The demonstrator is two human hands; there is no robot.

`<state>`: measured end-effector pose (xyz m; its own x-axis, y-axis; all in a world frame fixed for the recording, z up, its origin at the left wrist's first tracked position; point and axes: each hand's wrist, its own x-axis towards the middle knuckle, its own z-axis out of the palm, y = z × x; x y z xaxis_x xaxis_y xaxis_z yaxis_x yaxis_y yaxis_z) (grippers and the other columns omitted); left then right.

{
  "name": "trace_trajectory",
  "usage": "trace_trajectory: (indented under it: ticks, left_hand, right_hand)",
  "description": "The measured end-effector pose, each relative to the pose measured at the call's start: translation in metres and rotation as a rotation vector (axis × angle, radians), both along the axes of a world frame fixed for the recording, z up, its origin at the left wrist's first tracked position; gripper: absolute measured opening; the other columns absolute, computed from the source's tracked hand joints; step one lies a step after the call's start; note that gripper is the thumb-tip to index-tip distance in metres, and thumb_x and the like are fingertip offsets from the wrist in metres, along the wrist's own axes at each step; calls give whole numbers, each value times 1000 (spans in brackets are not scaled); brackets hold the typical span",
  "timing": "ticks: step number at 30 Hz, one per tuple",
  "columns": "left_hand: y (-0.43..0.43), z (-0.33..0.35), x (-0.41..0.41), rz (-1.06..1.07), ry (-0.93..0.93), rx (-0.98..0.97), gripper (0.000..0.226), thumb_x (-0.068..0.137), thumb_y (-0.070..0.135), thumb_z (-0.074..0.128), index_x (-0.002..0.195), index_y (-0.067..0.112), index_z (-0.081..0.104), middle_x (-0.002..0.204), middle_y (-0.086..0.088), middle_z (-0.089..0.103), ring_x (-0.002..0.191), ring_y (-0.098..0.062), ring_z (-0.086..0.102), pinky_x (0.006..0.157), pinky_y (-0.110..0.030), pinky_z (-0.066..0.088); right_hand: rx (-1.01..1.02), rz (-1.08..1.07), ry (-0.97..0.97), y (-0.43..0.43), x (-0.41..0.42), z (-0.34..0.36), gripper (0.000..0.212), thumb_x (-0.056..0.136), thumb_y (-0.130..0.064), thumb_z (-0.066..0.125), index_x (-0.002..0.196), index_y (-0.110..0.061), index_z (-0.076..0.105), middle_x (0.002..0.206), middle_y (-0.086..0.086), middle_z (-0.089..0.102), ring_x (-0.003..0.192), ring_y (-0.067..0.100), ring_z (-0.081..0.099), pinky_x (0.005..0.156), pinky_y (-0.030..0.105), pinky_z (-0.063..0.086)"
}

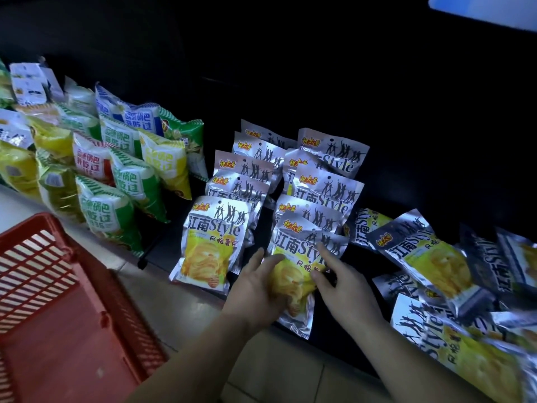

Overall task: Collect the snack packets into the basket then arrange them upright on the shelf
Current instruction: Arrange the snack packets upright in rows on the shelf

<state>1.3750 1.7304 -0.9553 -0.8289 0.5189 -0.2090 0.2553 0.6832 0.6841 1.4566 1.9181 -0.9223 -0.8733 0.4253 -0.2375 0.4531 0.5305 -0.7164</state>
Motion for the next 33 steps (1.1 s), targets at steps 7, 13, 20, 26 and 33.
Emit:
trace_trajectory:
  ticks: [7, 13, 20, 26, 33]
  left_hand:
    - [-3, -4, 12, 1, 33, -54, 86, 83, 39, 77, 152, 49, 28, 168, 0, 14, 150, -23, 28, 112, -37, 42]
    - [1, -3, 12, 3, 64, -79, 87, 85, 39, 75, 155, 47, 25, 167, -2, 14, 149, -25, 29, 110, -36, 42]
    - [0, 6, 14, 11, 87, -75, 88, 83, 51, 69, 156, 48, 20, 170, -3, 8, 155, -25, 18, 119, -38, 32]
    - [9, 39, 15, 35, 86, 2, 82, 86, 43, 67, 155, 47, 23, 170, 3, 7, 155, -21, 16, 117, -40, 35]
    - [19, 96, 21, 7, -82, 68, 77, 93, 36, 66, 156, 45, 22, 156, 6, 43, 129, -21, 56, 92, -28, 50]
  right_hand:
    - [-75, -122, 89, -3, -15, -4, 46, 98, -24, 64, 141, -39, 56, 102, -10, 49, 83, 2, 56, 68, 13, 42]
    - [-166, -122, 66, -1, -20, -3, 50, 97, -24, 66, 143, -40, 53, 103, -7, 45, 83, 6, 56, 70, 12, 41]
    - [-122, -108, 93, 3, -15, 6, 47, 95, -29, 67, 140, -41, 58, 122, -11, 51, 94, -2, 57, 82, 21, 43]
    - [-31, -48, 100, 4, -5, 43, 46, 97, -34, 64, 141, -43, 54, 129, -16, 47, 93, -1, 52, 81, 21, 42]
    - [62, 101, -124, 14, 3, 104, 39, 95, -42, 62, 134, -46, 57, 76, -15, 58, 57, 4, 57, 54, 23, 42]
